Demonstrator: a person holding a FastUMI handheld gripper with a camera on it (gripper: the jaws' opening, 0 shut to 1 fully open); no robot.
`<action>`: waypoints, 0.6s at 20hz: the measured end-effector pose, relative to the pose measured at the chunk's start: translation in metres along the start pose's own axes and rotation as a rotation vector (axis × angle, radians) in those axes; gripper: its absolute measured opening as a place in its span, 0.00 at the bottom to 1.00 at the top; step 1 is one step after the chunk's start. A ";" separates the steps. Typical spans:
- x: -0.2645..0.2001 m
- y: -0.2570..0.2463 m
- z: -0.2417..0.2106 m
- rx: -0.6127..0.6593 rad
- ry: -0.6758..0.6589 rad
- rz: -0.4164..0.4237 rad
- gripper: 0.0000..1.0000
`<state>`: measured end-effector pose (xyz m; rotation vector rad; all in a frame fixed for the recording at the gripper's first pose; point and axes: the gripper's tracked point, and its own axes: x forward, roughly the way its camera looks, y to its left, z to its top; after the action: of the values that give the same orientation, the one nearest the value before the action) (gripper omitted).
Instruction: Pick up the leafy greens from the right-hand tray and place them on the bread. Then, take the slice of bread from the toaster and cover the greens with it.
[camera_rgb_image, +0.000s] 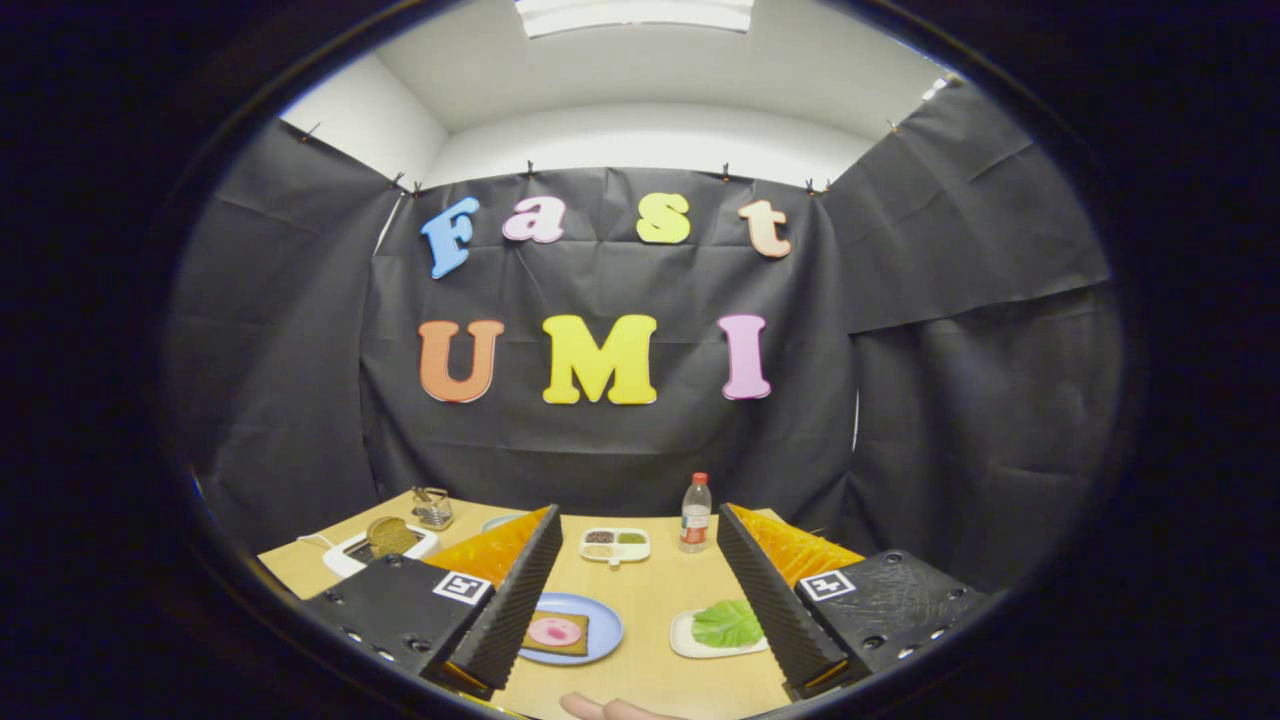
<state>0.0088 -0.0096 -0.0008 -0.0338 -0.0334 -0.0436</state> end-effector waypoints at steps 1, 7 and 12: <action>0.002 -0.003 -0.002 -0.001 0.002 -0.001 0.96; 0.041 -0.064 -0.043 -0.022 0.092 -0.077 0.95; 0.084 -0.119 -0.096 -0.013 0.200 -0.138 0.95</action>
<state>0.0906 -0.1353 -0.0897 -0.0398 0.1650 -0.1845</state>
